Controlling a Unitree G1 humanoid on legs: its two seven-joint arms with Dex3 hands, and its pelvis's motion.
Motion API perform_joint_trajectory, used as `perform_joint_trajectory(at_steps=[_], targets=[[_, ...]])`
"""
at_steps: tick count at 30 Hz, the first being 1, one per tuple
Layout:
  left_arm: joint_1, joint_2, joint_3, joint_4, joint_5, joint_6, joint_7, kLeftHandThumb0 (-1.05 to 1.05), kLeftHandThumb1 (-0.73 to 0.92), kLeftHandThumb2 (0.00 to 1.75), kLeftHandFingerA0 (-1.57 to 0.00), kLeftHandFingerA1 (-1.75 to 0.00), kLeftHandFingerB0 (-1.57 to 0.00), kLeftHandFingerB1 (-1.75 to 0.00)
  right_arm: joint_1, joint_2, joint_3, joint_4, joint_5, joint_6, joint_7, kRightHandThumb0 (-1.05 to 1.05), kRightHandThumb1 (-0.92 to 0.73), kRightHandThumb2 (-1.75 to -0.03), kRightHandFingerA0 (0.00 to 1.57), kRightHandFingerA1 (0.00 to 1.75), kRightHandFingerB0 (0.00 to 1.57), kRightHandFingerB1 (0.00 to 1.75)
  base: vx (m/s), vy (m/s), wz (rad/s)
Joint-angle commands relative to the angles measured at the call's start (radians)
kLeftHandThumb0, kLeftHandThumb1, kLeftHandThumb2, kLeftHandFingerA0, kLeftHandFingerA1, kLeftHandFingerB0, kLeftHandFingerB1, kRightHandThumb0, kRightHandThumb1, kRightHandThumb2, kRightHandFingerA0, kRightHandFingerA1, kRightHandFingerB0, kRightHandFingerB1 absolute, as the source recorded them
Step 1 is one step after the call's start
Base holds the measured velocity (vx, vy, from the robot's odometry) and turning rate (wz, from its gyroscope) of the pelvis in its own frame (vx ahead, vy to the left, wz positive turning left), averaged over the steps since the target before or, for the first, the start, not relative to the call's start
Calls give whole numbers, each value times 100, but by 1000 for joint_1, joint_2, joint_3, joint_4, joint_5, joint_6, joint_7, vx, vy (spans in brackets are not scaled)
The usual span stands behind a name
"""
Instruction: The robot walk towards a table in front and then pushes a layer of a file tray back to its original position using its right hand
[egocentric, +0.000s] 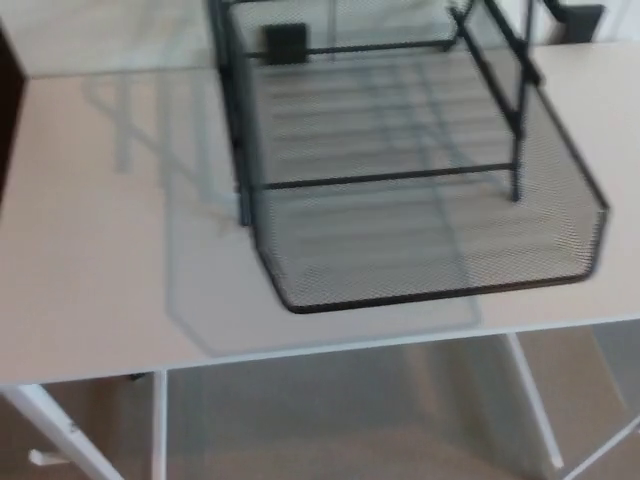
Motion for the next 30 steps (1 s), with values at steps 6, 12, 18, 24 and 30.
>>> perform_joint_trajectory(at_steps=[6, 12, 18, 24, 30], targets=[[41, -31, -26, -27, 43, -25, 53, -19, 64, 58, -57, -48, -43, -41, 18, -13, -2, 17, -7, -48, 1, -52, -45, -75, 67, 53, 52, 48, 103, 18, 9], [38, -17, -18, -31, 45, -24, 51, -18, 65, 59, -55, -49, -41, -41, 8, -9, 4, 38, -15, -65, -9, -52, -45, -75, 68, 54, 52, 49, 96, -74, 5], [29, 2, 0, -30, 44, -22, 44, -19, 64, 59, -55, -49, -41, -41, 8, -3, 22, 35, -49, -62, -35, -47, -54, -57, 76, 43, 57, 37, 54, -43, 0], [16, 17, -1, -18, 53, -37, 41, -20, 63, 58, -56, -49, -42, -41, 127, 10, 55, -161, -63, -202, -45, -49, -46, -85, 65, 59, 44, 49, 0, 0, 0], [-1, 21, 3, -23, 59, -22, 54, -21, 62, 58, -59, -47, -43, -41, 306, 20, 75, -492, 37, -307, -10, -48, -47, -84, 67, 59, 45, 49, 0, 0, 0]])
